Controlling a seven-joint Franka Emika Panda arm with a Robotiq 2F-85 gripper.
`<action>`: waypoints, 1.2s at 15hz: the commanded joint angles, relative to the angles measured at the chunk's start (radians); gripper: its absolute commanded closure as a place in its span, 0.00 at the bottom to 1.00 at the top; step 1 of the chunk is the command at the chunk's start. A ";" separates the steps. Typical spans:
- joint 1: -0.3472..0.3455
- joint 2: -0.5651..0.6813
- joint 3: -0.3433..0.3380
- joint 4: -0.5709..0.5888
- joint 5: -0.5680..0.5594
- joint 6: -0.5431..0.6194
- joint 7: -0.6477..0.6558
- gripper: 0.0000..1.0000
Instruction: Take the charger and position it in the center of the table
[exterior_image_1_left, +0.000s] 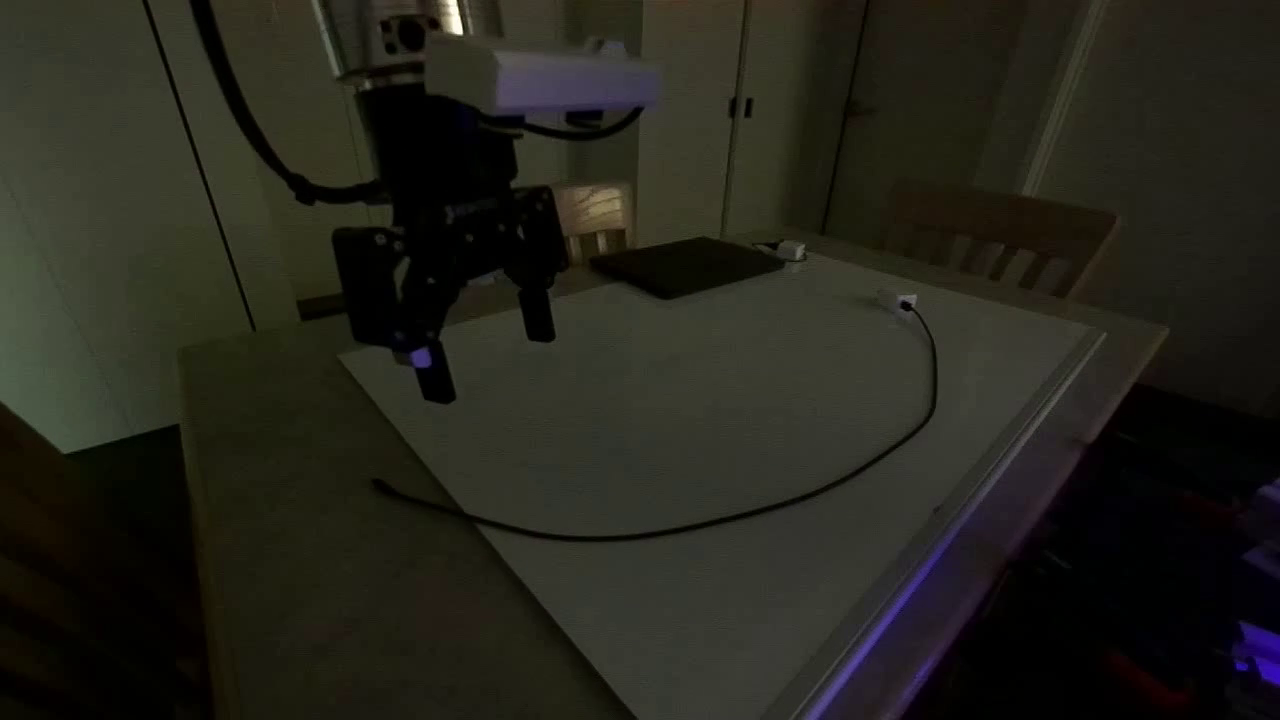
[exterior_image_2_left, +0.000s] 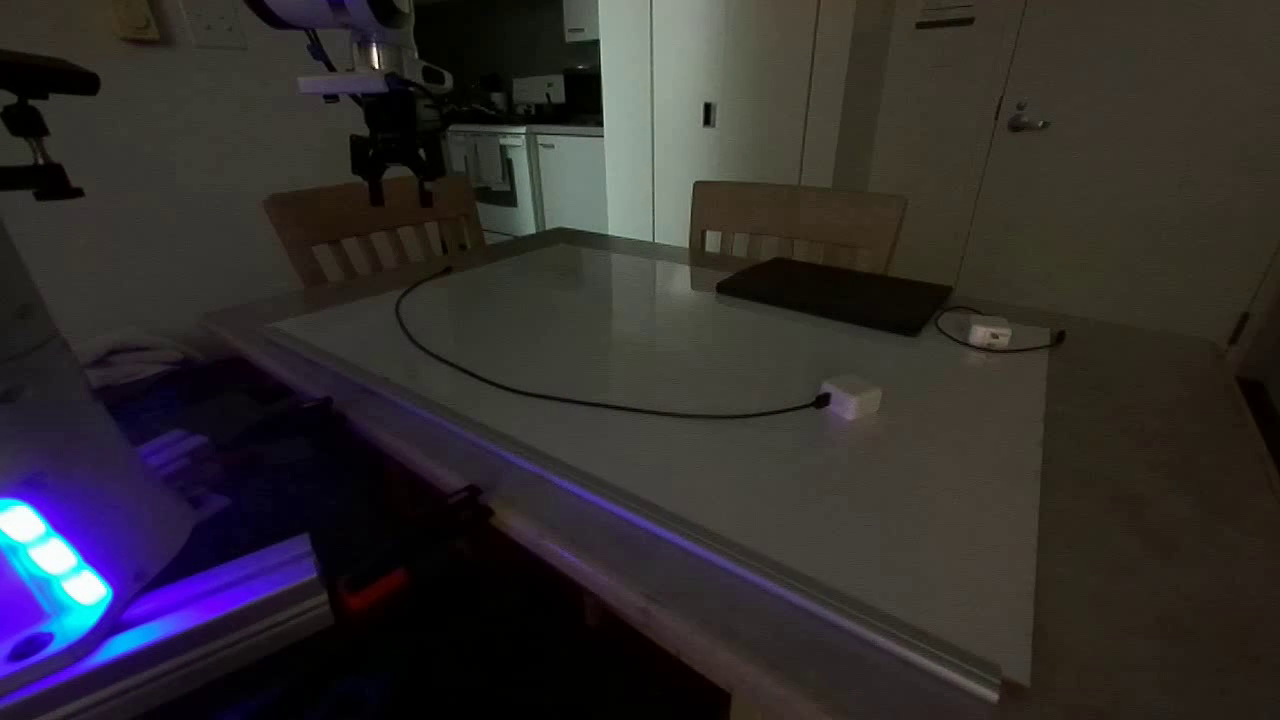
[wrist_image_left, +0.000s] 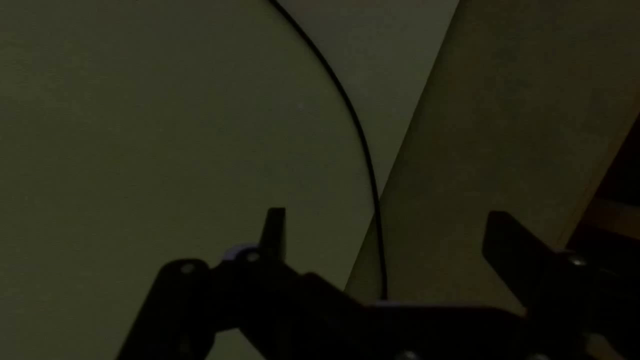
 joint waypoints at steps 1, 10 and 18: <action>0.039 0.060 -0.033 0.063 -0.013 0.019 0.083 0.00; 0.095 0.173 -0.096 0.132 -0.022 0.107 0.217 0.00; 0.081 0.295 -0.073 0.247 0.007 0.124 0.059 0.00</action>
